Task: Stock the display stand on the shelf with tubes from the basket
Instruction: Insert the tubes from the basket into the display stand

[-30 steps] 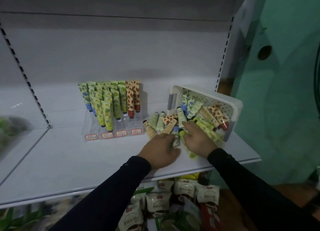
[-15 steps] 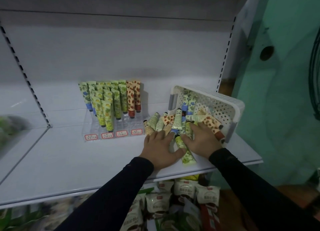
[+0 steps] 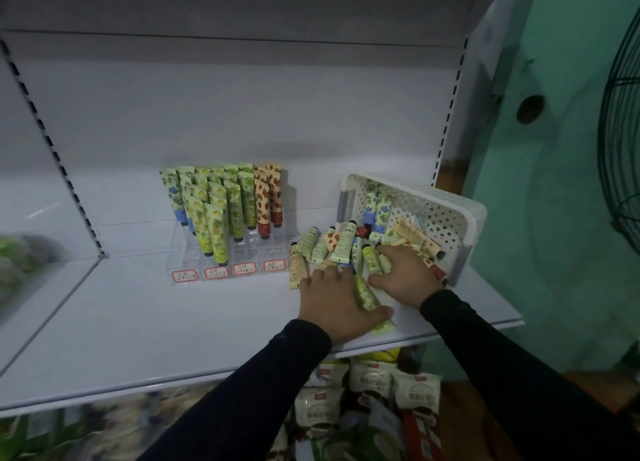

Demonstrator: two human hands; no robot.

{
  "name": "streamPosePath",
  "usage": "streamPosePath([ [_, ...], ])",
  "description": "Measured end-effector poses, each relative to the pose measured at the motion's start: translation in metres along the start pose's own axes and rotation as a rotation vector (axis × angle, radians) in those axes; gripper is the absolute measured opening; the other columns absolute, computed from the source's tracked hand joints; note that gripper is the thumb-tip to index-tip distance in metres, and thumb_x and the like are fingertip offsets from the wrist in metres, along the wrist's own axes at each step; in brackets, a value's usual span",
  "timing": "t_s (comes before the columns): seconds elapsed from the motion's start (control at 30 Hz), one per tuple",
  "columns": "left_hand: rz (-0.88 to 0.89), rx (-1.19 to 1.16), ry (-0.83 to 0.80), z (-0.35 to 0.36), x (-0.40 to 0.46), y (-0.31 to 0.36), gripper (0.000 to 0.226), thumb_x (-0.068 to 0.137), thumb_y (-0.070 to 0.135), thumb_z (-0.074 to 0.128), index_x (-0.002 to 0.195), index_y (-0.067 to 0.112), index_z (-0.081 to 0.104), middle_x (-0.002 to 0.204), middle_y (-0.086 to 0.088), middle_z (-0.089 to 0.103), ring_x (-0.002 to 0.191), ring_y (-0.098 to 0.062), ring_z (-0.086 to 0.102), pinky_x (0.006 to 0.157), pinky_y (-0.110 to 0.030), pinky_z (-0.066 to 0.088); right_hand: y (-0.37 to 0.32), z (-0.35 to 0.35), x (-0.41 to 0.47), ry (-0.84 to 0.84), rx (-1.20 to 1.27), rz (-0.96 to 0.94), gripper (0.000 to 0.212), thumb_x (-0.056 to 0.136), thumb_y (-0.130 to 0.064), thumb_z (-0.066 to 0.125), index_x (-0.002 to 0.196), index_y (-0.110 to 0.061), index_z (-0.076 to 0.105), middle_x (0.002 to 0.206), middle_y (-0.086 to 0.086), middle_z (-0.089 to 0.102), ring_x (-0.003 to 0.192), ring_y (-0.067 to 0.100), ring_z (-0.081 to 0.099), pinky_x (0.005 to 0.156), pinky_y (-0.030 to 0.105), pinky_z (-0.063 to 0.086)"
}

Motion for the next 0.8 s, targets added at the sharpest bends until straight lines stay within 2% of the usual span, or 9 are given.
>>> streamPosePath([
  [0.13, -0.014, -0.123, -0.060, -0.003, 0.001, -0.006, 0.082, 0.078, 0.065, 0.062, 0.139, 0.015, 0.039, 0.135, -0.012, 0.043, 0.128, -0.033, 0.036, 0.104, -0.042, 0.035, 0.003, -0.003, 0.000, 0.016, 0.026, 0.015, 0.068, 0.080, -0.028, 0.072, 0.140, -0.010, 0.047, 0.136, 0.016, 0.047, 0.125, 0.029, 0.045, 0.099, 0.030, 0.039],
  [0.23, -0.026, -0.199, -0.068, -0.010, 0.000, -0.022, 0.068, 0.081, 0.046, 0.067, 0.135, 0.014, 0.041, 0.126, -0.013, 0.048, 0.120, -0.031, 0.047, 0.095, -0.037, 0.044, 0.003, -0.003, -0.002, 0.035, 0.060, 0.006, 0.065, 0.076, -0.032, 0.077, 0.134, -0.013, 0.053, 0.129, 0.015, 0.052, 0.121, 0.029, 0.048, 0.098, 0.031, 0.041],
  [0.3, -0.037, -0.190, -0.060, -0.014, -0.001, -0.029, 0.063, 0.083, 0.039, 0.066, 0.135, 0.015, 0.041, 0.125, -0.013, 0.050, 0.116, -0.031, 0.050, 0.086, -0.033, 0.043, 0.001, -0.004, -0.006, 0.051, 0.085, 0.016, 0.068, 0.079, -0.031, 0.076, 0.139, -0.015, 0.048, 0.135, 0.014, 0.050, 0.126, 0.028, 0.046, 0.102, 0.032, 0.039],
  [0.4, -0.077, -0.190, -0.064, -0.016, 0.000, -0.032, 0.058, 0.082, 0.037, 0.065, 0.131, 0.014, 0.044, 0.121, -0.010, 0.055, 0.111, -0.027, 0.054, 0.078, -0.029, 0.041, -0.003, -0.007, -0.010, 0.085, 0.172, 0.012, 0.062, 0.090, -0.022, 0.065, 0.145, -0.013, 0.039, 0.145, 0.011, 0.046, 0.131, 0.027, 0.044, 0.107, 0.032, 0.037],
  [0.53, -0.080, -0.058, -0.156, -0.021, 0.001, -0.028, 0.055, 0.086, 0.043, 0.064, 0.127, 0.011, 0.046, 0.115, -0.007, 0.059, 0.100, -0.023, 0.057, 0.072, -0.027, 0.041, -0.009, -0.019, -0.015, 0.146, 0.318, -0.020, 0.055, 0.095, -0.014, 0.057, 0.146, -0.011, 0.038, 0.148, 0.009, 0.043, 0.136, 0.024, 0.040, 0.109, 0.034, 0.034],
  [0.63, -0.090, -0.074, -0.244, -0.028, -0.005, -0.037, 0.048, 0.086, 0.047, 0.063, 0.115, 0.012, 0.050, 0.086, 0.002, 0.056, 0.072, -0.013, 0.054, 0.051, -0.024, 0.038, -0.014, -0.024, -0.016, 0.144, 0.518, -0.017, 0.053, 0.095, -0.016, 0.059, 0.144, -0.017, 0.042, 0.147, 0.004, 0.044, 0.135, 0.018, 0.041, 0.106, 0.031, 0.037],
  [0.73, -0.131, -0.305, -0.260, -0.031, -0.013, -0.061, 0.035, 0.084, 0.044, 0.065, 0.098, 0.015, 0.050, 0.076, 0.003, 0.059, 0.063, -0.013, 0.054, 0.049, -0.022, 0.040, -0.023, -0.022, -0.016, 0.115, 0.627, -0.019, 0.048, 0.094, -0.025, 0.061, 0.140, -0.025, 0.047, 0.132, 0.002, 0.054, 0.122, 0.016, 0.051, 0.099, 0.034, 0.042],
  [0.8, -0.183, -0.644, -0.252, -0.030, -0.022, -0.077, 0.026, 0.083, 0.034, 0.066, 0.094, 0.013, 0.054, 0.080, -0.003, 0.064, 0.065, -0.018, 0.059, 0.056, -0.026, 0.049, -0.028, -0.011, -0.015, 0.049, 0.780, 0.013, 0.043, 0.092, -0.022, 0.064, 0.133, -0.021, 0.052, 0.127, 0.007, 0.058, 0.104, 0.020, 0.064, 0.090, 0.035, 0.052],
])
Point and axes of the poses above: each hand's wrist, its own x-axis towards the middle knuckle, its own z-axis out of the palm, y = z × x, the point moved 10 cm from there along x, towards the middle knuckle
